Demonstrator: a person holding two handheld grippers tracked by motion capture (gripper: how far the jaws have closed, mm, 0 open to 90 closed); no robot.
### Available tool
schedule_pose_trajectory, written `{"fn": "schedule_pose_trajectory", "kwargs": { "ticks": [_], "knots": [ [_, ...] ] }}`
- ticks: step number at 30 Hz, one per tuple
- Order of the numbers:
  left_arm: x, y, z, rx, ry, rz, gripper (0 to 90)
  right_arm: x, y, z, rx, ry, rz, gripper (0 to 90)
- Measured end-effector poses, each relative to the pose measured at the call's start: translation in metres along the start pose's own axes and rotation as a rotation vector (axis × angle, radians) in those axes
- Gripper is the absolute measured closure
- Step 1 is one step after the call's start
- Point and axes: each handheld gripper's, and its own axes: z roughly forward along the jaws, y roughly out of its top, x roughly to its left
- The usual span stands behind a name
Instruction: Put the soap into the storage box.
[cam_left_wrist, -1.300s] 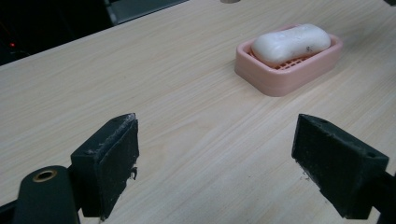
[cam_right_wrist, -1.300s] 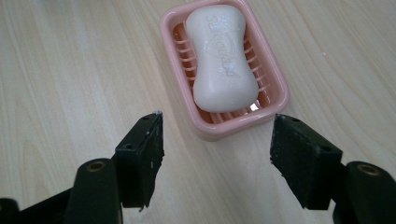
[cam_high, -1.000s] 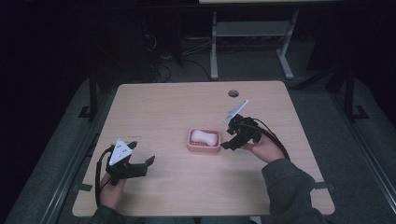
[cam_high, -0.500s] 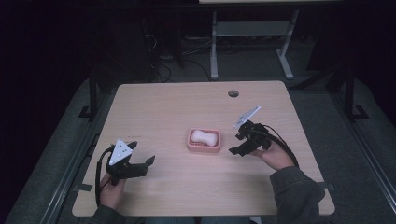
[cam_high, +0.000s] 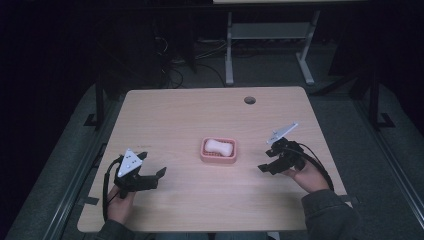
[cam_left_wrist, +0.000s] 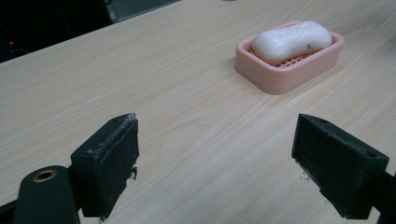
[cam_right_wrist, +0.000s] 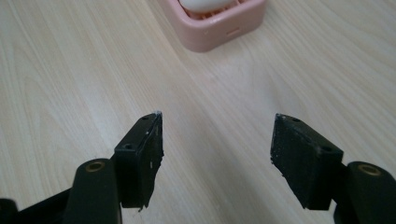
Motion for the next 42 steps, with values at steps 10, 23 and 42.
{"fn": "schedule_pose_trajectory", "kwargs": {
  "ticks": [10, 23, 42],
  "knots": [
    [0.0, 0.0, 0.0, -0.001, 0.001, -0.001, 14.6, 0.0, -0.018, -0.005, -0.004, -0.005, 0.029, 33.8],
    [-0.001, 0.0, 0.0, 0.002, -0.001, 0.004, 14.6, 0.004, -0.046, -0.009, -0.028, -0.01, 0.072, 33.8],
    [-0.001, 0.0, 0.001, 0.005, -0.004, 0.008, 14.6, 0.016, -0.079, -0.016, -0.063, -0.021, 0.105, 33.8]
  ]
}}
